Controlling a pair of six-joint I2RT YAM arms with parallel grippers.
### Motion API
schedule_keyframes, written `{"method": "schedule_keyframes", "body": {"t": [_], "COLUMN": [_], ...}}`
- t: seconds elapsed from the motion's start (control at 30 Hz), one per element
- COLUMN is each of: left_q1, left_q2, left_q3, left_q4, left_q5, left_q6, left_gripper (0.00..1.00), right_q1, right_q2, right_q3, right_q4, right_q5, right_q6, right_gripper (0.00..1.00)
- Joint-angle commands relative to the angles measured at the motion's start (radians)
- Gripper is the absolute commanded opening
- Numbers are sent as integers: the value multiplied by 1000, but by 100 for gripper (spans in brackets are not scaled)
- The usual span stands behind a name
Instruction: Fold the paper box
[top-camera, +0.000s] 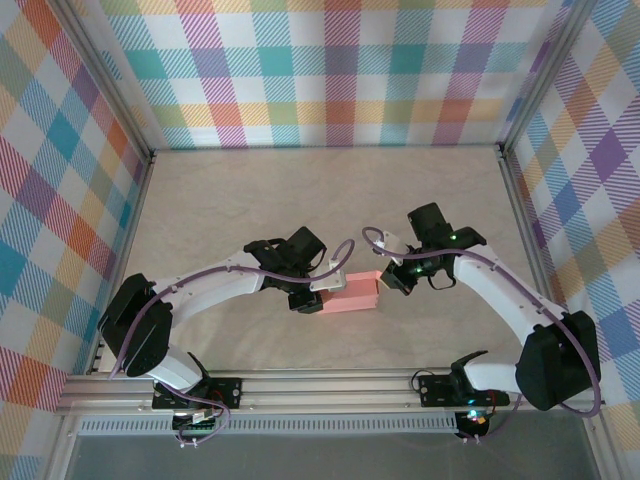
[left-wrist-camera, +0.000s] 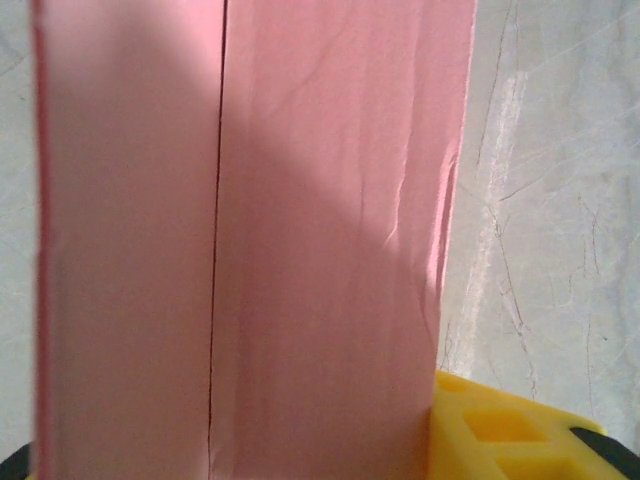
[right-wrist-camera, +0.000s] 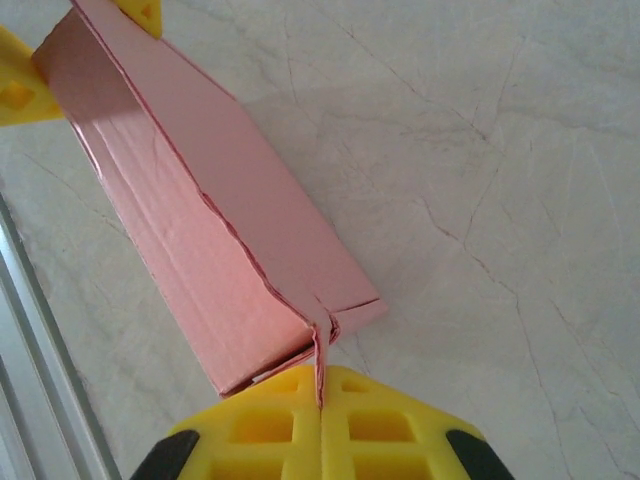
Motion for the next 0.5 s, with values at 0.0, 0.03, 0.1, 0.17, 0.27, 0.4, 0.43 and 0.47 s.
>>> {"method": "schedule_keyframes", "body": {"t": [0.0, 0.03, 0.1, 0.17, 0.27, 0.4, 0.43, 0.47], "left_q1": [7, 8, 7, 7, 7, 8, 7, 8], "left_q2": [16, 16, 18, 19, 19, 18, 19, 18], "left_q3": [-1, -1, 0, 2, 5, 5, 5, 4], "left_q4": [-11, -13, -13, -14, -20, -22, -22, -20], "left_q5": [24, 24, 25, 27, 27, 28, 29, 30], "left_q6": [9, 10, 9, 9, 8, 8, 9, 8], "left_gripper": [44, 44, 44, 44, 44, 44, 44, 44], "right_q1": [-1, -1, -1, -1, -1, -1, -1, -1], "right_q2": [-31, -37, -47, -51, -45, -31, -28, -26], "right_q3": [30, 27, 29, 36, 45, 40, 35, 32], "right_q4": [-46, -37, -26, -21, -20, -27, -26, -21], "right_q5": [-47, -45, -44, -43, -35, -40, -40, -36], "right_q6": [-5, 2, 11, 17, 20, 13, 11, 12], "right_gripper": [16, 19, 20, 19, 18, 12, 10, 6]}}
